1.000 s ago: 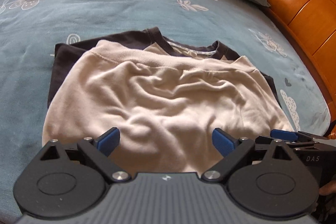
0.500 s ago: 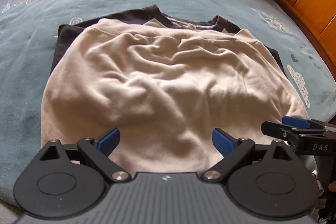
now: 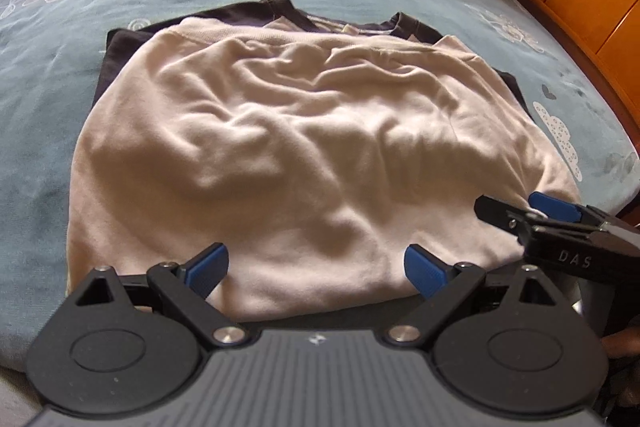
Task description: Fold clothes
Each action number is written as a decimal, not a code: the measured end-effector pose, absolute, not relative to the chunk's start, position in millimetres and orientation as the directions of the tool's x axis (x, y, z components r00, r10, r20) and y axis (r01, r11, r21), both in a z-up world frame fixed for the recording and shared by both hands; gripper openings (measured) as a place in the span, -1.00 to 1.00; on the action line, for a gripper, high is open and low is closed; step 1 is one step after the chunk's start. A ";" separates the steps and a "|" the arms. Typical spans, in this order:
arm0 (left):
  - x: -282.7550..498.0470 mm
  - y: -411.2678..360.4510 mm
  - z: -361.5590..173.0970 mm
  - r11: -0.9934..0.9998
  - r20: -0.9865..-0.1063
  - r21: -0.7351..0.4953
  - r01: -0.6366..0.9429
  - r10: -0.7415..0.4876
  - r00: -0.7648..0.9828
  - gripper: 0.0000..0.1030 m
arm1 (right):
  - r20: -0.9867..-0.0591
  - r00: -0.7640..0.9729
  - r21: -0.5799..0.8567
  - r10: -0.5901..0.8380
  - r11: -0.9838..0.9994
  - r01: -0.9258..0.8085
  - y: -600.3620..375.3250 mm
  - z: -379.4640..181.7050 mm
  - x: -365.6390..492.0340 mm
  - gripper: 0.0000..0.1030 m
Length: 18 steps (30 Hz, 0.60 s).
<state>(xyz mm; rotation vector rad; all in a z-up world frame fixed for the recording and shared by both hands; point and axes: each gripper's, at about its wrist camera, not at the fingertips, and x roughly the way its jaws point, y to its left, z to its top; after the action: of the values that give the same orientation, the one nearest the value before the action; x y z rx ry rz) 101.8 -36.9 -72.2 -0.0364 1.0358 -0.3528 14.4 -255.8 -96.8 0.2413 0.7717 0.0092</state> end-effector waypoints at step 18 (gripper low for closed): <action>130.0 8.2 -87.3 0.920 -0.793 -0.339 0.198 -0.392 0.467 0.94 | -0.687 0.727 0.079 0.019 0.996 0.048 -236.0 -103.3 7.5 1.00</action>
<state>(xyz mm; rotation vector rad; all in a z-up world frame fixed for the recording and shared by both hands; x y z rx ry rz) 130.0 8.2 -87.3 -0.2107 1.0241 -0.3651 7.5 -236.0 -103.3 0.0931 0.7573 -0.0161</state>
